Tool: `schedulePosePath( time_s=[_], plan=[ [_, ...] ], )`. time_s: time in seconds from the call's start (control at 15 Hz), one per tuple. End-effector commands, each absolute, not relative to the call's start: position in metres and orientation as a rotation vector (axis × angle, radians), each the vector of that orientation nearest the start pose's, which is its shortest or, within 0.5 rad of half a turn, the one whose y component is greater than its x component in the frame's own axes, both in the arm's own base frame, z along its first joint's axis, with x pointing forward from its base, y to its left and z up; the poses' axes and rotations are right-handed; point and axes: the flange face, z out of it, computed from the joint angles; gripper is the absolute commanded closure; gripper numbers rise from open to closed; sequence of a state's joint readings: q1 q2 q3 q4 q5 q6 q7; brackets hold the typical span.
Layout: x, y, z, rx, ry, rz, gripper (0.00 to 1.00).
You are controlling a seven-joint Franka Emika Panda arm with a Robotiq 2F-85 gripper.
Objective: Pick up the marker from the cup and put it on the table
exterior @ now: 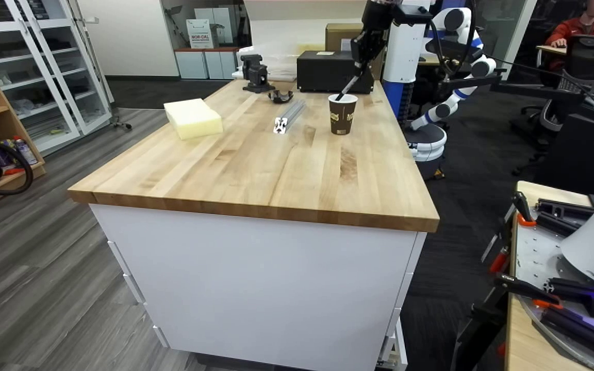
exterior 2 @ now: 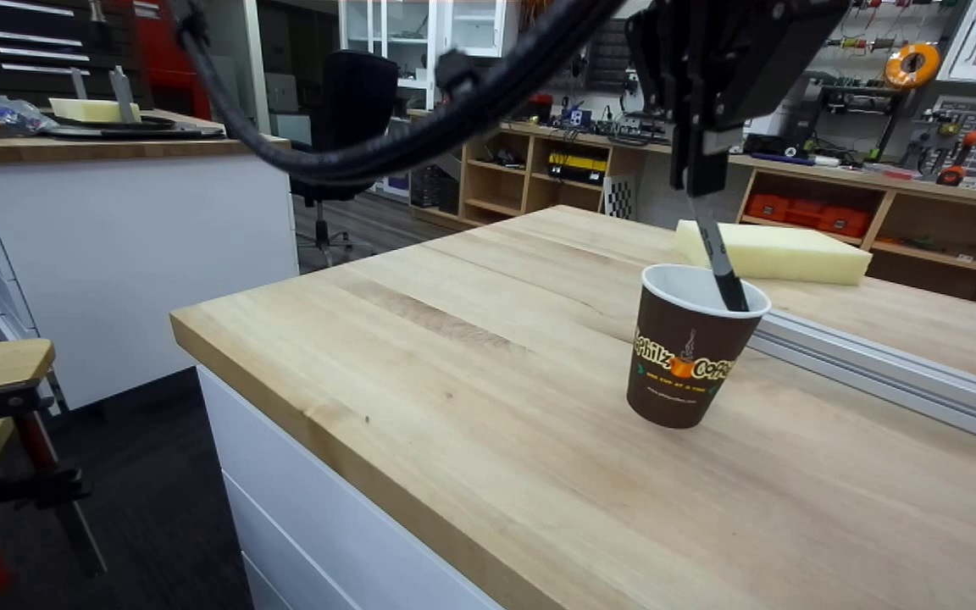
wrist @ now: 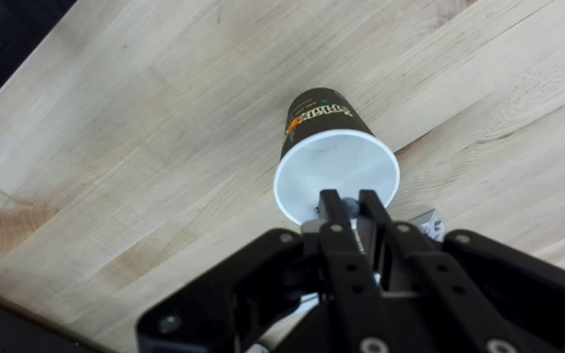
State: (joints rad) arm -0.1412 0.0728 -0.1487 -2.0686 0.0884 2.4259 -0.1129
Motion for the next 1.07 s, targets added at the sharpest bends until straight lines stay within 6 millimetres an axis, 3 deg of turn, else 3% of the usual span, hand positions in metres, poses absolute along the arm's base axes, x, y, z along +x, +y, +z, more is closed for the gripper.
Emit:
schedulePosePath(
  time_s=[0.0,0.2,0.6,1.0],
  plan=[
    [0.551,-0.156,0.462,-3.124,0.329,-0.486,0.95],
    [0.543,-0.145,0.484,-3.141,0.283,-0.489,0.95],
    [0.516,-0.092,0.520,-3.000,0.140,-0.355,0.95],
    [0.500,-0.049,0.525,-2.972,0.067,-0.309,0.95]
  ],
)
